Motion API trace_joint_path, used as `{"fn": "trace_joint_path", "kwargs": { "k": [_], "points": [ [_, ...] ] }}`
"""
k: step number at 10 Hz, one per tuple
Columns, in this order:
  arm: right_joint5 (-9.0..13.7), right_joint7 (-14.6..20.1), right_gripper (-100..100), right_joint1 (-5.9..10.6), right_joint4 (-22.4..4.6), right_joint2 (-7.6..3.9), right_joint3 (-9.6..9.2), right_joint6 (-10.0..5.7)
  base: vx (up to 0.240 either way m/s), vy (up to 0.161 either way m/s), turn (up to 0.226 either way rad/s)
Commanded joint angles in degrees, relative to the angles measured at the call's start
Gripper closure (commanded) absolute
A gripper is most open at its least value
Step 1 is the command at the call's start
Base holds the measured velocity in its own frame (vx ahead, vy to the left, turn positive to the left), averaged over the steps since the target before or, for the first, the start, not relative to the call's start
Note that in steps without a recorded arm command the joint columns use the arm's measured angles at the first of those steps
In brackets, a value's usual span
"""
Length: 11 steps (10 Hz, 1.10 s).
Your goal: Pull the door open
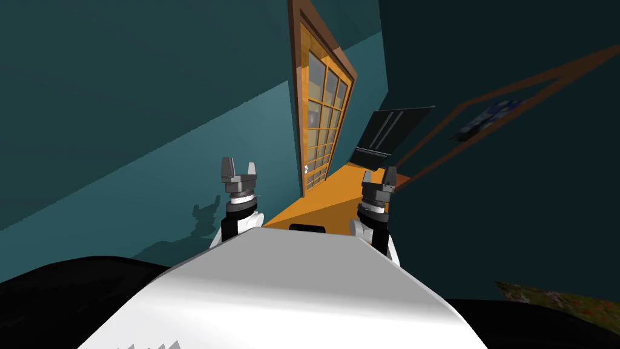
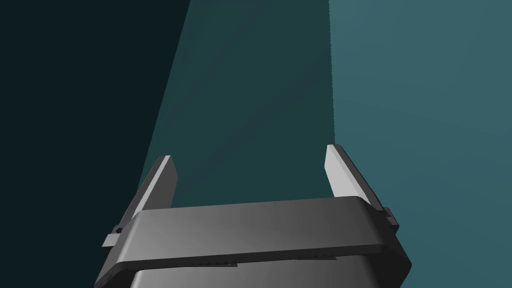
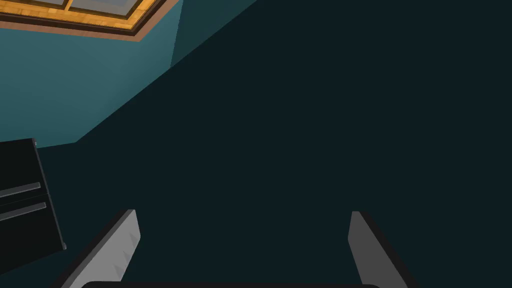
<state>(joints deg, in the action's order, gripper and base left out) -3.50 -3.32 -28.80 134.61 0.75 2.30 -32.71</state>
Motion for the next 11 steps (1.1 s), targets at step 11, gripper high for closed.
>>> {"fn": "trace_joint_path", "kwargs": {
  "k": [11],
  "points": [
    [0.92,-13.72,-100,4.04,-15.28,-3.01,-0.22,-2.60,0.056,-0.023,0.150]
  ]
}}
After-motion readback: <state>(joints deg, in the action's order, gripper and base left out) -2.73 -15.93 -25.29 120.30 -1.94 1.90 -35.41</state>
